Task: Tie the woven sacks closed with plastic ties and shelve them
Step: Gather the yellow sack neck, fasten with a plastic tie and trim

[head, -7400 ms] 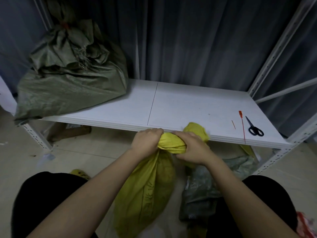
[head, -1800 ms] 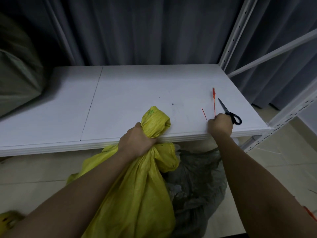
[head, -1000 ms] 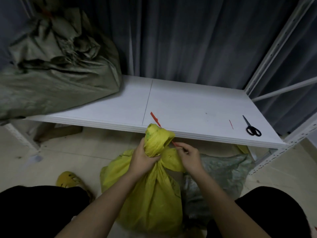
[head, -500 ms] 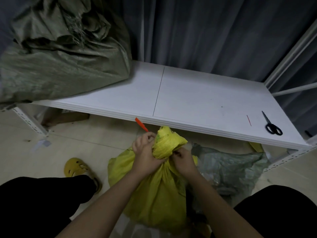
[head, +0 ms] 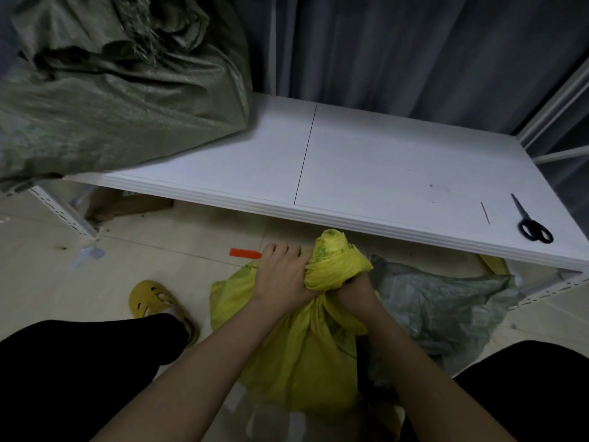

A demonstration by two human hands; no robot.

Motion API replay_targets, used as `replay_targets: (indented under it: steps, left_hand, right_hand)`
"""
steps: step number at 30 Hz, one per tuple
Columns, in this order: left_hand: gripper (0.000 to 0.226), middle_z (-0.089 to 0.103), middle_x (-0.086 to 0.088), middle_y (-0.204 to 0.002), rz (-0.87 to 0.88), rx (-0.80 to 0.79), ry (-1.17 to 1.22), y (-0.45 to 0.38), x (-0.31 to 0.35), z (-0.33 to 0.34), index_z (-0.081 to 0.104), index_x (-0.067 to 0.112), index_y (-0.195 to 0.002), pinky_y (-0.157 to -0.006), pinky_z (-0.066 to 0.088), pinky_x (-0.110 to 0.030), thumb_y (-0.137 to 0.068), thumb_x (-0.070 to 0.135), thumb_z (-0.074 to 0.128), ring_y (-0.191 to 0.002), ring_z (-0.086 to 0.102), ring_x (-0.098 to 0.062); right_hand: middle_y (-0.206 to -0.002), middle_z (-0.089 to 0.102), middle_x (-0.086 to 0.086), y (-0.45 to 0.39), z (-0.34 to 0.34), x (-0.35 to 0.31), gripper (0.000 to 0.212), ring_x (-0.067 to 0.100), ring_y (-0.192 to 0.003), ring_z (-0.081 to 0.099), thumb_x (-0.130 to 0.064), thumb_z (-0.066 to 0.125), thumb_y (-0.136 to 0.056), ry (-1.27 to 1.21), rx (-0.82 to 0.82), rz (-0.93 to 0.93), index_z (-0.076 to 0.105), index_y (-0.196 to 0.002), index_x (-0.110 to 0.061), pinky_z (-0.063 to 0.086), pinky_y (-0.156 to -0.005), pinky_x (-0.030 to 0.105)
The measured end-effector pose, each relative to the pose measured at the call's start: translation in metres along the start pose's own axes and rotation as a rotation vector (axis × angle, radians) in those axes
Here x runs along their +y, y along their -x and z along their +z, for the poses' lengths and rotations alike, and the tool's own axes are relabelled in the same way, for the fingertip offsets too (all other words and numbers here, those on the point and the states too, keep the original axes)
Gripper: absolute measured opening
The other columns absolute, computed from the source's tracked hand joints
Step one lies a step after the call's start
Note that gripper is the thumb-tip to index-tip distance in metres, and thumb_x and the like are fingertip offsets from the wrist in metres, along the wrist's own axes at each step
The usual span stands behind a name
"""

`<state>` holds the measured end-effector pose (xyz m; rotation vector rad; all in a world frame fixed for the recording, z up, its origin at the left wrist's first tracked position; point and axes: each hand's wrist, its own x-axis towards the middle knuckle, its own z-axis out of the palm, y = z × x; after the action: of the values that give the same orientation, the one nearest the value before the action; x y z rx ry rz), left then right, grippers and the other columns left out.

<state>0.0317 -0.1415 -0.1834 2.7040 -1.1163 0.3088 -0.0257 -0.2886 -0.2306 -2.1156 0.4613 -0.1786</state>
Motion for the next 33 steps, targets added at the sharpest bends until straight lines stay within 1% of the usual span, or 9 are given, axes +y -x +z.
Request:
replay_targets:
  steps: [3,6,8,12,17,20,26,29,33]
  left_hand:
    - [0.051,0.062,-0.001,-0.075,-0.023,-0.037,0.027,-0.001,0.004,-0.001,0.065,0.022,-0.084,-0.059,0.044,-0.031,-0.058,0.065,0.066,-0.072,0.06,-0.027]
    - [0.058,0.058,-0.003,-0.106,-0.086,-0.114,0.08,0.001,0.008,-0.003,0.055,0.023,-0.116,-0.079,0.039,-0.035,-0.074,0.063,0.058,-0.104,0.051,-0.027]
    - [0.062,0.054,-0.002,-0.113,-0.114,-0.139,0.075,0.003,0.009,-0.003,0.048,0.024,-0.124,-0.082,0.037,-0.034,-0.077,0.064,0.053,-0.11,0.047,-0.025]
    - [0.069,0.054,-0.003,-0.117,-0.151,-0.172,0.094,0.005,0.007,-0.003,0.042,0.024,-0.132,-0.084,0.038,-0.034,-0.077,0.064,0.055,-0.112,0.046,-0.024]
    - [0.074,0.053,-0.002,-0.119,-0.179,-0.193,0.13,0.008,0.009,-0.003,0.038,0.024,-0.136,-0.085,0.039,-0.034,-0.076,0.063,0.058,-0.112,0.045,-0.024]
    - [0.068,0.056,-0.004,-0.115,-0.207,-0.185,0.177,0.008,0.01,-0.005,0.045,0.021,-0.129,-0.084,0.039,-0.035,-0.076,0.061,0.06,-0.11,0.047,-0.025]
    - [0.061,0.058,-0.005,-0.114,-0.248,-0.204,0.215,0.011,0.011,-0.008,0.052,0.017,-0.117,-0.085,0.039,-0.035,-0.075,0.061,0.062,-0.11,0.047,-0.026]
    - [0.059,0.059,-0.006,-0.114,-0.254,-0.223,0.245,0.013,0.012,-0.009,0.053,0.016,-0.116,-0.086,0.039,-0.036,-0.075,0.058,0.063,-0.11,0.048,-0.027]
    - [0.058,0.06,-0.006,-0.115,-0.229,-0.279,0.285,0.015,0.011,-0.013,0.051,0.017,-0.118,-0.086,0.038,-0.036,-0.076,0.055,0.065,-0.111,0.047,-0.028]
  right_hand:
    - [-0.111,0.053,0.009,0.001,0.003,0.001,0.035,0.026,-0.11,0.053,0.0,0.06,-0.085,0.038,0.008,-0.066,0.053,-0.118,0.008,0.027,-0.081,-0.009]
    - [-0.103,0.053,0.004,0.005,0.004,-0.004,0.025,0.018,-0.098,0.053,-0.006,0.061,-0.084,-0.013,0.046,-0.105,0.057,-0.109,-0.003,0.032,-0.081,-0.006]
    - [-0.097,0.056,0.003,0.008,0.003,-0.003,0.022,0.016,-0.09,0.056,0.005,0.061,-0.082,-0.05,0.101,-0.093,0.059,-0.104,0.004,0.038,-0.08,0.0]
    - [-0.084,0.067,0.019,0.017,-0.002,-0.007,0.008,0.031,-0.08,0.063,0.001,0.061,-0.08,-0.028,0.12,0.028,0.063,-0.087,0.005,0.054,-0.072,0.045]
    - [-0.093,0.065,0.01,0.04,-0.015,-0.004,0.016,0.026,-0.081,0.062,-0.012,0.063,-0.084,0.352,0.244,-0.109,0.071,-0.097,-0.009,0.046,-0.062,0.029]
    - [-0.072,0.063,0.005,0.054,-0.02,0.007,0.012,0.024,-0.058,0.06,-0.015,0.065,-0.078,0.56,0.368,-0.237,0.075,-0.084,-0.013,0.042,-0.051,0.025]
    - [-0.063,0.057,-0.001,0.073,-0.025,0.005,0.009,0.02,-0.058,0.052,-0.016,0.068,-0.079,0.857,0.54,-0.609,0.068,-0.07,-0.016,0.035,-0.073,0.031]
    - [-0.062,0.054,0.0,0.078,-0.025,-0.007,0.013,0.019,-0.06,0.051,-0.014,0.068,-0.081,0.851,0.53,-0.792,0.064,-0.068,-0.014,0.041,-0.079,0.034]
    - [-0.071,0.061,0.002,0.078,-0.029,-0.014,0.004,0.021,-0.064,0.057,-0.013,0.067,-0.081,0.852,0.317,-1.035,0.068,-0.077,-0.011,0.038,-0.072,0.031]
